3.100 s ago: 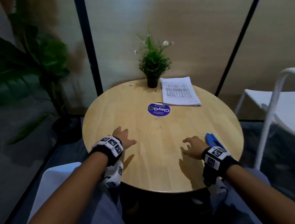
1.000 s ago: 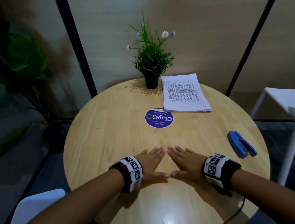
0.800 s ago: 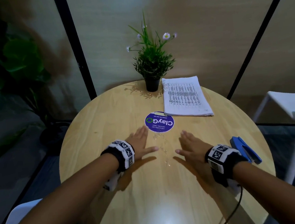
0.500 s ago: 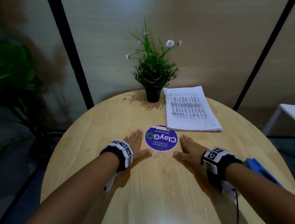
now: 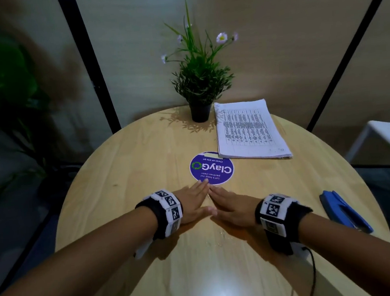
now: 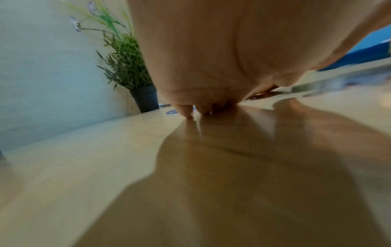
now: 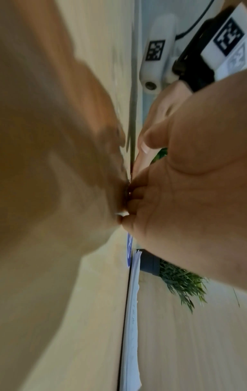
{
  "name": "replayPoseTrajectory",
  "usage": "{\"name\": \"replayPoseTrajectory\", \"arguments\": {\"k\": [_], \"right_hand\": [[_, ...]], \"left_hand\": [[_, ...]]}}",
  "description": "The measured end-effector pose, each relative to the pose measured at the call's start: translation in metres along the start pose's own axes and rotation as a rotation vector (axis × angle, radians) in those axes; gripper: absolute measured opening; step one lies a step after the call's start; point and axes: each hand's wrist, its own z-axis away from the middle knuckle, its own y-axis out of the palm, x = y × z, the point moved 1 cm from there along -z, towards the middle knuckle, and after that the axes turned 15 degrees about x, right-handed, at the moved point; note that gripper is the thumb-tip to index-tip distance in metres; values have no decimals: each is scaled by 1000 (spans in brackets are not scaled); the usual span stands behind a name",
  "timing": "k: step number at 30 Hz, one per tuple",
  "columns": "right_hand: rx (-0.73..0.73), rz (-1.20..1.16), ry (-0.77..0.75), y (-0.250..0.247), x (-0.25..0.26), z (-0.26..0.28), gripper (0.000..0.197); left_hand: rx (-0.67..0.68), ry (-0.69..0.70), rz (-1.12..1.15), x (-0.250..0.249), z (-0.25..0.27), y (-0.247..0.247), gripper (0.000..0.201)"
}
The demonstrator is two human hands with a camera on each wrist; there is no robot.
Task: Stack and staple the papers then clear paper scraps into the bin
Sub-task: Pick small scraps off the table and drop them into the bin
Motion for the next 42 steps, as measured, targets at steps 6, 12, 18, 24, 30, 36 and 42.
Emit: {"name": "replayPoseTrajectory", "arguments": {"k": [6, 12, 18, 24, 30, 36, 42], "right_hand": [[71, -22, -47, 58, 3, 40, 67], [149, -114, -88, 86, 17, 77, 66], [-328, -341, 116, 70, -15, 119, 56], [-110, -199, 507, 107, -42, 142, 82], [-138, -71, 395, 120, 5, 119, 137], [19, 177, 185, 105, 47, 83, 139], [-100, 0, 334, 32, 8, 62, 79]], "left_hand": [[34, 86, -20, -41, 36, 46, 74], [95, 142, 61, -78, 68, 77, 75], [-47, -128, 224, -26, 80, 61, 120], [3, -411, 226, 22, 100, 91, 90], [-32, -204, 221, -32, 88, 106, 143], [-16, -23, 61, -83, 83, 84, 92], [-78, -266, 204, -14, 77, 63, 95]]}}
